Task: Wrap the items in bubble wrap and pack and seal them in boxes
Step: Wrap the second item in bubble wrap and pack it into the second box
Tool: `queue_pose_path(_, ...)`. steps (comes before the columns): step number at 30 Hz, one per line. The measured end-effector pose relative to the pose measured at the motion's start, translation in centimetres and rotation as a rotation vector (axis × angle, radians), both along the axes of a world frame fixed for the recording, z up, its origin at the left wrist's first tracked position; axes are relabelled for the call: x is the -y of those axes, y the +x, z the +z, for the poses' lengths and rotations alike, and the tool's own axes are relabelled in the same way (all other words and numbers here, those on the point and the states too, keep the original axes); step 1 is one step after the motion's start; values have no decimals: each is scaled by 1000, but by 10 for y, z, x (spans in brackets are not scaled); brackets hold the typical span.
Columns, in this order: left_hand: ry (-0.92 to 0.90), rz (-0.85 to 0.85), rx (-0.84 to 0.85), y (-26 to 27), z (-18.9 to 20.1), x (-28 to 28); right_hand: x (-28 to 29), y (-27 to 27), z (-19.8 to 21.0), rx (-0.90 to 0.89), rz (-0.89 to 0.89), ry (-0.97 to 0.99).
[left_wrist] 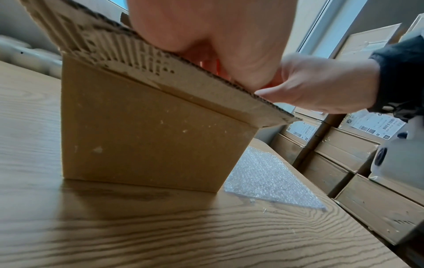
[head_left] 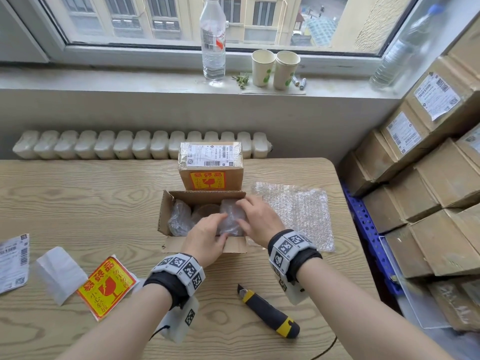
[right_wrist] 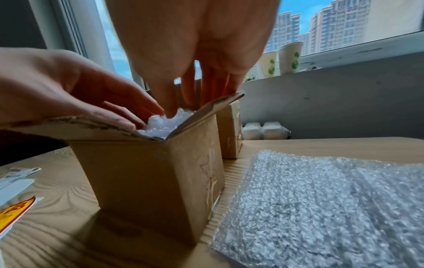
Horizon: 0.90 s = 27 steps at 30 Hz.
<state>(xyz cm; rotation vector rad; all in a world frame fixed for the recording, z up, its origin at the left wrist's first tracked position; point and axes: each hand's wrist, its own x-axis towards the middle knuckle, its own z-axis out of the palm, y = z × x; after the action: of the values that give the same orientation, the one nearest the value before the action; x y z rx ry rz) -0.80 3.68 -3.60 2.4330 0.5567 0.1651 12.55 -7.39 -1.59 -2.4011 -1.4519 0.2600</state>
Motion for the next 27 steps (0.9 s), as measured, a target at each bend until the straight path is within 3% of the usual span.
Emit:
queue_pose_path(4, -29, -15, 64, -1, -2, 3, 1, 4, -5, 98, 15, 54)
queue_pose_path(11, 6, -115, 150, 2, -13, 1, 8, 1, -13, 211, 106, -184)
queue_pose_path(14, 19, -210, 160, 5, -14, 1, 5, 0, -12, 98, 107, -256)
queue_pose_path(17, 81, -249, 73, 10, -13, 1, 3, 4, -10, -93, 33, -147)
queue_pose_path(19, 144, -271, -35, 12, -9, 1, 4, 7, -8, -129, 27, -61)
queue_pose_path(22, 193, -323, -190, 11, -8, 0, 5, 12, -9, 59, 153, -77)
queue_pose_path(27, 292, -370, -172, 6, -12, -2, 6, 11, -17, 237, 148, -218)
